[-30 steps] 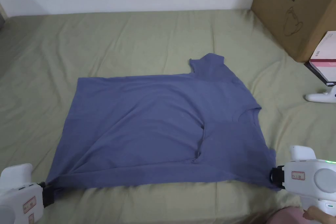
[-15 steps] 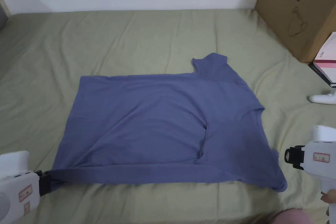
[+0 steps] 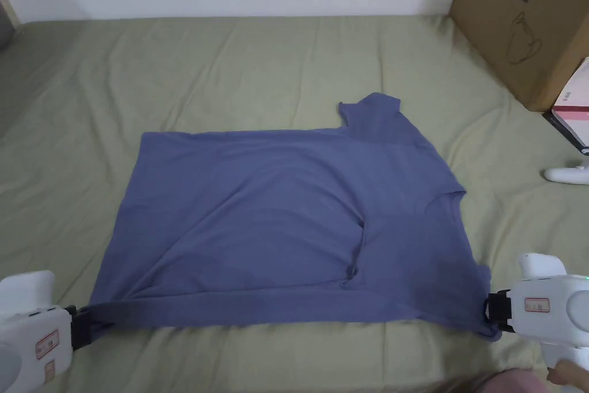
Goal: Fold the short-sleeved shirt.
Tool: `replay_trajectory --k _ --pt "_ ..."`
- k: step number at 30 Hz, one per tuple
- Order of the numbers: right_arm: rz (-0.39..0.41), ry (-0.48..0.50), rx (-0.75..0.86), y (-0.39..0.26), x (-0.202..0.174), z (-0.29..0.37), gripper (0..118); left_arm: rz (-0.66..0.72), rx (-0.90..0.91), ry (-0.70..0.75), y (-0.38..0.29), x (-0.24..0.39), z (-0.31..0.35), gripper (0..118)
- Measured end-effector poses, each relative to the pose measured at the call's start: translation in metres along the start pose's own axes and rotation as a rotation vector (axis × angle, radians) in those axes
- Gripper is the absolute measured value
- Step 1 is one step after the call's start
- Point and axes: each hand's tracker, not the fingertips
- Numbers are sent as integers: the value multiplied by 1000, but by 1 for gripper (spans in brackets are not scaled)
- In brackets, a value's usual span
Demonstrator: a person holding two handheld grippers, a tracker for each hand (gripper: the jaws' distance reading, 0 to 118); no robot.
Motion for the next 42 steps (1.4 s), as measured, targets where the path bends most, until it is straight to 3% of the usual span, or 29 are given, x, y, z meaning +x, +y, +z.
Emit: replay_trajectory --k 1,11,18,29,31,32,33,34,35,36,39,40,41,42 --pt "-32 19 11 1 1 3 0 -3 1 1 0 0 0 3" --pt "-45 22 56 22 4 15 0 6 -3 5 12 0 2 3" --pt "-85 52 115 71 5 20 0 -22 20 21 60 4 -3 3" --pt "-44 -24 92 158 -14 -45 0 -127 -20 73 143 23 -88 4" --pt "-6 -52 98 162 -18 -51 0 -159 -27 96 146 27 -96 20" --pt "-5 -71 104 163 -20 -53 0 -162 -32 110 147 27 -98 40" --pt "1 -69 113 163 -21 -53 16 -159 -34 118 147 26 -99 64" --pt "17 -75 123 162 -22 -53 45 -147 -30 120 146 24 -98 80" --pt "19 -79 119 161 -22 -51 77 -130 -27 108 144 22 -93 90" --pt "23 -69 109 159 -21 -49 87 -109 -27 88 141 20 -87 93" --pt "49 -32 131 145 -21 -31 87 -80 -10 56 131 13 -68 92" --pt "71 -38 143 139 -22 -24 83 -73 -4 51 126 11 -60 87" --pt "90 -34 158 132 -22 -17 71 -56 13 29 119 9 -50 72" --pt "102 -29 166 124 -25 -9 38 -29 38 0 111 7 -39 35"
